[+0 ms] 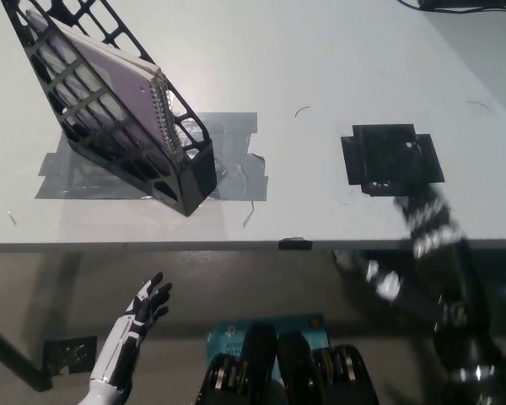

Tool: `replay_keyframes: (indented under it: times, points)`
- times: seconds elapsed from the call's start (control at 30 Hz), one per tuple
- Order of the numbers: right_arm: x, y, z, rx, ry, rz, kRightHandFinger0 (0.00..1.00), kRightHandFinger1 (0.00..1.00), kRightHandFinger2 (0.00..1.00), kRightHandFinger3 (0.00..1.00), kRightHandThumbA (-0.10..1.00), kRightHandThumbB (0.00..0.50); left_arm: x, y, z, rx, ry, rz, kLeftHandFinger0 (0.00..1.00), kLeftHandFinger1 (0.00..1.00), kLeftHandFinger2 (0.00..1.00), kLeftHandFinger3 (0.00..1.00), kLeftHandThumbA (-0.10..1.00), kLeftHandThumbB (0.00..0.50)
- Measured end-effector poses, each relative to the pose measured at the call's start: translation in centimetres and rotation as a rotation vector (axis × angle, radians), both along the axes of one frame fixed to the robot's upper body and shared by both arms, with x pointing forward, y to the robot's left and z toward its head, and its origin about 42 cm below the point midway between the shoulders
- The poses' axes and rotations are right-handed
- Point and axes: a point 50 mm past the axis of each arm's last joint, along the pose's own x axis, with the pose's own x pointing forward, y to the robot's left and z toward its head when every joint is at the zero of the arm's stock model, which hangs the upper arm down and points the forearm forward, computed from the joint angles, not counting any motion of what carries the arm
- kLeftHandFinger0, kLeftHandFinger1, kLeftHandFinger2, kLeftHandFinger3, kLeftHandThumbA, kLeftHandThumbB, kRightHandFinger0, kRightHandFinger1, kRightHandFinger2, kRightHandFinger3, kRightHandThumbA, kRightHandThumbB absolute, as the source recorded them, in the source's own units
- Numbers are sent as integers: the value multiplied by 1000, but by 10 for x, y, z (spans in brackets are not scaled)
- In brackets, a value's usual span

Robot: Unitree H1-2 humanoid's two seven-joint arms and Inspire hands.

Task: A shelf with a book inside it is placed on the center of the desk infront of the robot. The robot uses its right hand to grab the book, take it out and hand it to a person.

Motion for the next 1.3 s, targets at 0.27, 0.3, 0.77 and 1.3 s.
replay_keyframes:
  times: [0.27, 0.3, 0.77, 1.3]
  points:
    - [75, 62, 60, -4, -49, 121, 1000, 1000, 1000, 1000, 840, 222, 1, -2, 1, 3, -3, -6, 1000, 1000, 1000, 1000, 1000, 227]
    - [85, 72, 63, -7, -33, 136, 1000, 1000, 1000, 1000, 842, 223, 1, -2, 1, 2, -3, -7, 1000, 1000, 1000, 1000, 1000, 227]
    - [153, 176, 93, -83, 121, 282, 1000, 1000, 1000, 1000, 940, 194, 5, -6, 4, 5, -13, -20, 1000, 1000, 1000, 1000, 978, 282]
    - [166, 225, 70, -144, 268, 336, 1000, 1000, 1000, 1000, 872, 212, 8, -7, 7, 2, -6, -26, 1000, 1000, 1000, 1000, 956, 259]
